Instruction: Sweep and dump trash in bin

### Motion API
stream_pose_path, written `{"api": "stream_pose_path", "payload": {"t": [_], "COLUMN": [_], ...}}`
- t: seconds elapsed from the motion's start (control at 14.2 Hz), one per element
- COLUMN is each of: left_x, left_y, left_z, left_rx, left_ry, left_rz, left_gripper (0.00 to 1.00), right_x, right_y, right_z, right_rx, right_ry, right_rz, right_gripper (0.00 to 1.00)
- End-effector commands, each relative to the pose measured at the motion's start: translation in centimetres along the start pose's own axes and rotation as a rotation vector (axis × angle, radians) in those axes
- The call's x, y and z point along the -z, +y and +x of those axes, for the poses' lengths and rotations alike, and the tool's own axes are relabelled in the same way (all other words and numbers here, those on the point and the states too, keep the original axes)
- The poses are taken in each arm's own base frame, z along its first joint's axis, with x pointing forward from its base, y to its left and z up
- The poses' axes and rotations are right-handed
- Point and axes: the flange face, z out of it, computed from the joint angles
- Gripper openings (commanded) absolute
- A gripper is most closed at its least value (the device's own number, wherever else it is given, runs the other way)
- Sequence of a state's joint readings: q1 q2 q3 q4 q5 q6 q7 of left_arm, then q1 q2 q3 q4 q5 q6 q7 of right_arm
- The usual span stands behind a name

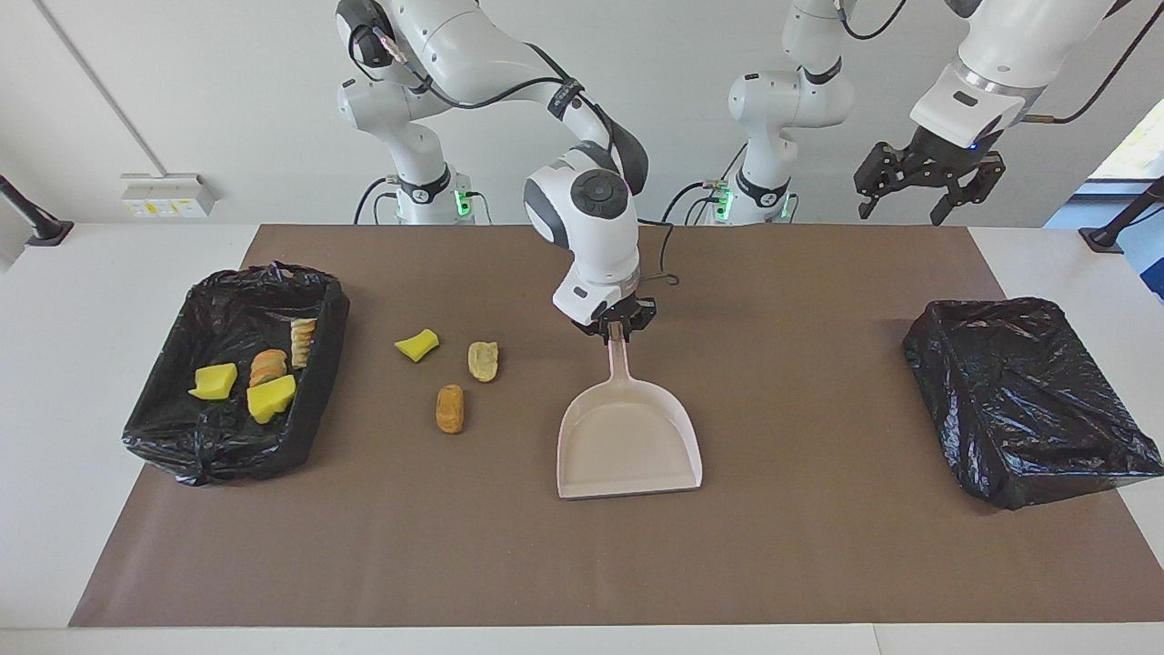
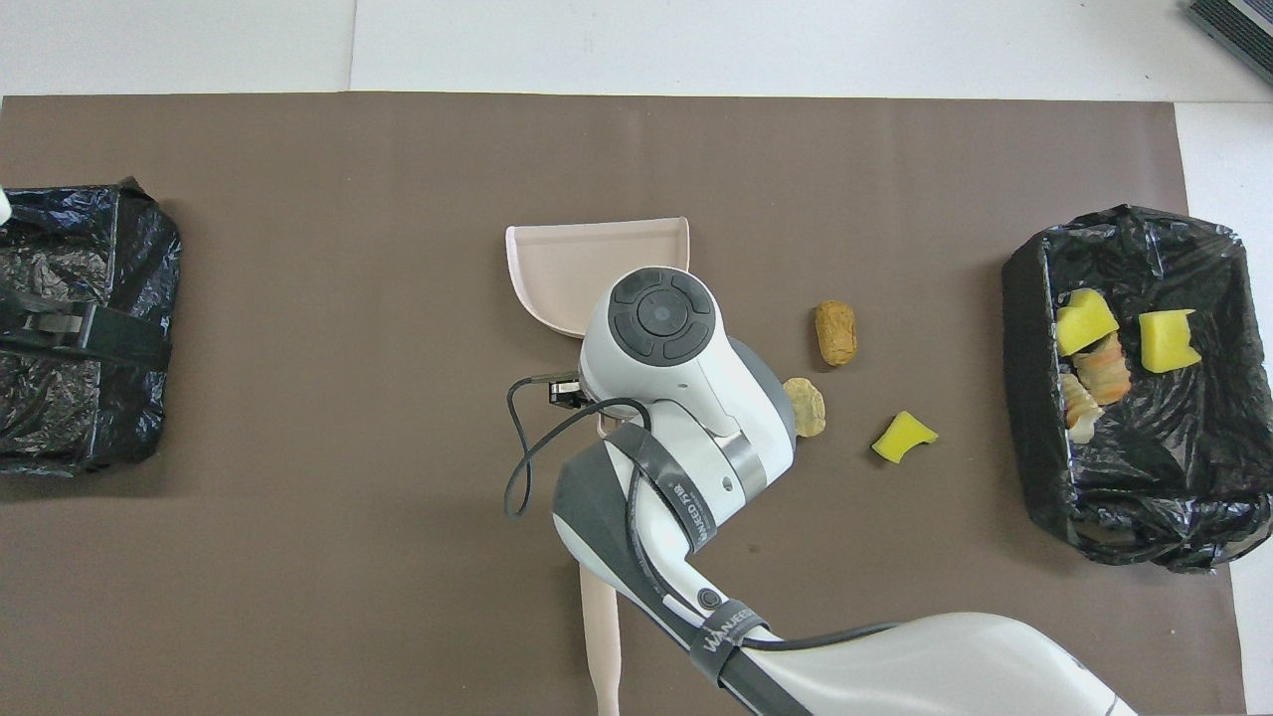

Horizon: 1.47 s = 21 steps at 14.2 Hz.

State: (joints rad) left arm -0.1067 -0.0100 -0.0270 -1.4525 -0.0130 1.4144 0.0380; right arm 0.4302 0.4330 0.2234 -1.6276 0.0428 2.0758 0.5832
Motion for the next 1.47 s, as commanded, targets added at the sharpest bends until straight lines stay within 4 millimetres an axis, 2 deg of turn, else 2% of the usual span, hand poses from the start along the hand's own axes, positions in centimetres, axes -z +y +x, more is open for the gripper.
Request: {"api": "stream_pose_path", "payload": {"t": [0.0,0.14,0.28,0.35,0.42,0.63,0.84,0.91,1.05,1.19,1.26,1.4], "left_x": [0.3,0.3,0.3,0.3,0.3,0.3,-0.1,-1.0,-3.5,-7.3,-9.1,-12.3], "left_y": [0.9,0.7,0.5,0.5,0.8,1.1,2.2,4.1,7.6,12.6,14.8,17.8], "left_z": [-0.4,-0.5,-0.7,-0.7,-0.7,-0.5,0.1,0.3,1.2,1.9,2.2,2.1], "left_rx": [-0.012,-0.008,-0.004,-0.001,-0.004,-0.011,-0.019,-0.025,-0.014,0.052,0.072,0.082], "left_ry": [0.003,-0.003,-0.014,-0.014,-0.009,0.002,0.026,0.021,0.051,0.073,0.093,0.103], "left_rz": [0.012,0.012,0.012,0.012,0.012,0.011,0.007,0.009,0.007,-0.002,-0.012,-0.023], "left_gripper": [1.0,1.0,1.0,1.0,1.0,1.0,1.0,1.0,1.0,1.0,1.0,1.0], "right_x": [0.1,0.3,0.4,0.5,0.8,4.3,7.0,7.5,7.8,6.8,6.2,5.3], "right_y": [0.3,0.3,0.3,0.3,0.4,0.4,1.4,2.1,2.0,1.4,1.8,1.5], "right_z": [0.6,0.7,0.6,0.6,0.5,-1.7,-6.6,-8.8,-13.4,-18.4,-20.3,-24.8], "right_rx": [-0.02,-0.011,-0.008,-0.007,-0.004,0.02,0.045,0.05,0.086,0.107,0.104,0.115], "right_ry": [-0.001,0.005,0.006,0.008,0.008,-0.021,-0.074,-0.088,-0.109,-0.16,-0.187,-0.234], "right_rz": [0.021,0.015,0.01,0.01,0.007,-0.026,-0.084,-0.107,-0.149,-0.148,-0.131,-0.091], "right_gripper": [0.31,0.67,0.81,0.96,1.0,1.0,1.0,1.0,1.0,1.0,1.0,1.0]}}
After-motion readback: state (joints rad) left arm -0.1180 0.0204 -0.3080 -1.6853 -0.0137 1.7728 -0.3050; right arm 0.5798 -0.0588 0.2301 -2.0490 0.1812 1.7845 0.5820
